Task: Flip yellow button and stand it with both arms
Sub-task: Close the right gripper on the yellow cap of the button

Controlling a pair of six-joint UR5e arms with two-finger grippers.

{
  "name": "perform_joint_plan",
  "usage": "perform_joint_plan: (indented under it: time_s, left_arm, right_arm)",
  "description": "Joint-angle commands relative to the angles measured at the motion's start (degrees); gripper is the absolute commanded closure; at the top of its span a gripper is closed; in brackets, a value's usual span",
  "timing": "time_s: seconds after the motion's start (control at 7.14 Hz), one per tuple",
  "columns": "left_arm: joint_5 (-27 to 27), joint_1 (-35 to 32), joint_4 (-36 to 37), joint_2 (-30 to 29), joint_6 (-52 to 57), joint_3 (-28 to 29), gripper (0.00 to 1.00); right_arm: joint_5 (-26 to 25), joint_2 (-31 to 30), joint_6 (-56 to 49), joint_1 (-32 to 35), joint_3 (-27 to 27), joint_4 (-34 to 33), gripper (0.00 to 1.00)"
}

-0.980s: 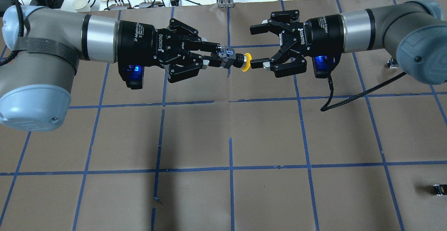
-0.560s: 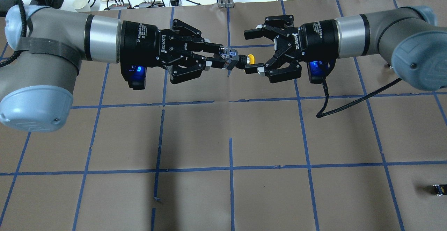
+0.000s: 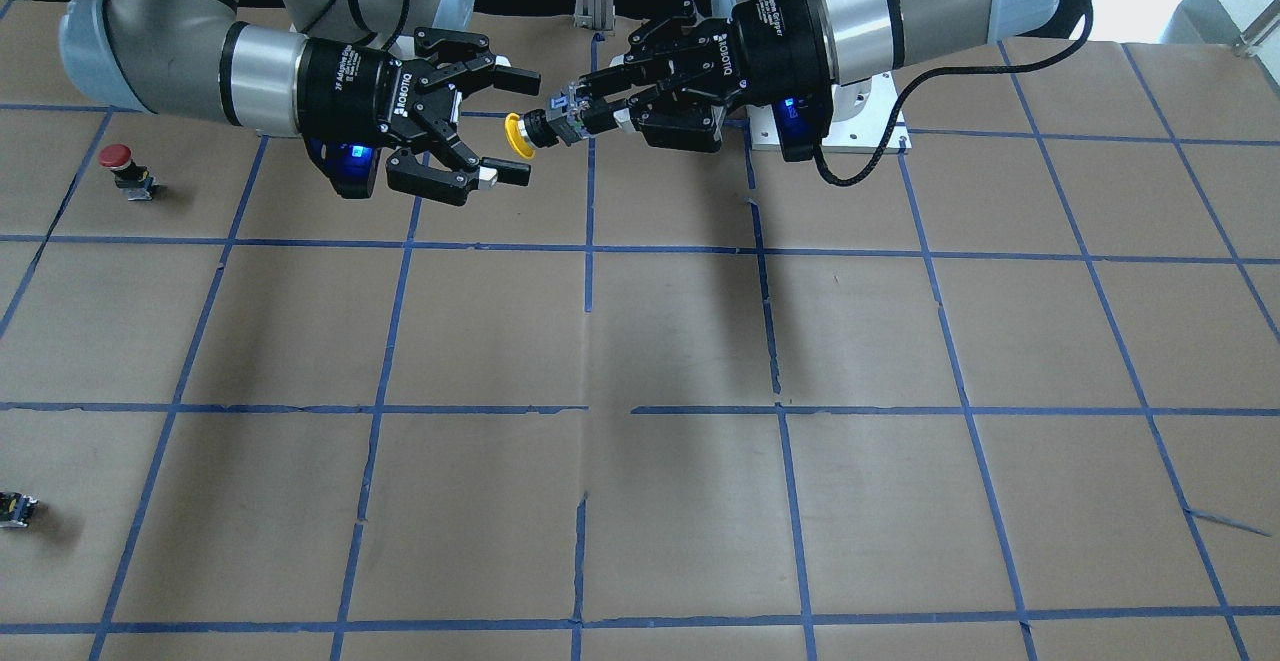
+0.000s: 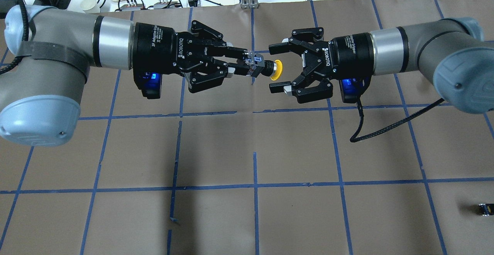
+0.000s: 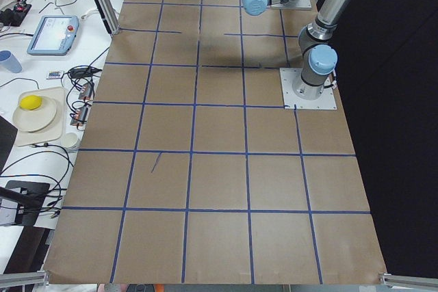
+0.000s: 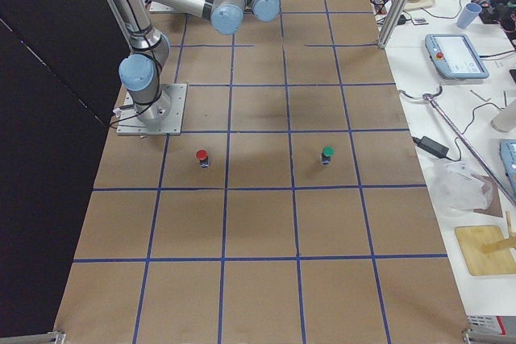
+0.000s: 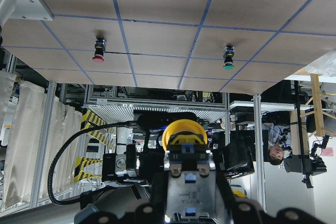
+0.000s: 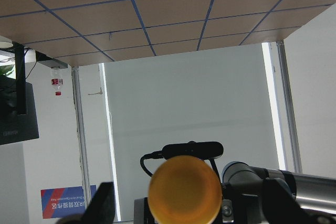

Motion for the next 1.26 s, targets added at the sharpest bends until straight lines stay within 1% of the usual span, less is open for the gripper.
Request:
perform_joint_plan:
  time_s: [0.0, 0.14, 0.56, 0.7, 0.84, 0.98, 1.12]
  left_arm:
    - [0.0, 0.0, 0.3, 0.2, 0.0, 0.1, 0.90]
    - [0.0, 0.0, 0.3, 0.1, 0.0, 0.4, 0.90]
    - [0.1, -0.4, 0.3, 0.0, 0.0, 0.6, 0.90]
    - [0.1, -0.4, 0.3, 0.0, 0.0, 0.7, 0.90]
    - [0.1, -0.5, 0.3, 0.0, 0.0, 0.7, 0.90]
    - [0.1, -0.5, 0.3, 0.0, 0.0, 0.7, 0.89]
    - [0.1, -0.5, 0.2, 0.0, 0.0, 0.7, 0.89]
  right_arm:
    - [-0.3, -0.9, 0.0, 0.0, 1.1, 0.0, 0.00]
    - [-0.3, -2.2, 0.0, 0.0, 1.5, 0.0, 0.05]
    - [-0.2, -2.8, 0.2, 0.0, 1.4, -0.1, 0.08]
    - [-0.3, -2.8, 0.1, -0.1, 1.4, -0.1, 0.17]
    - [-0.2, -2.8, 0.1, -0.1, 1.4, -0.1, 0.32]
    - [-0.2, -2.8, 0.2, -0.1, 1.4, -0.1, 0.45]
    - [-0.2, -2.8, 0.1, -0.2, 1.4, -0.1, 0.53]
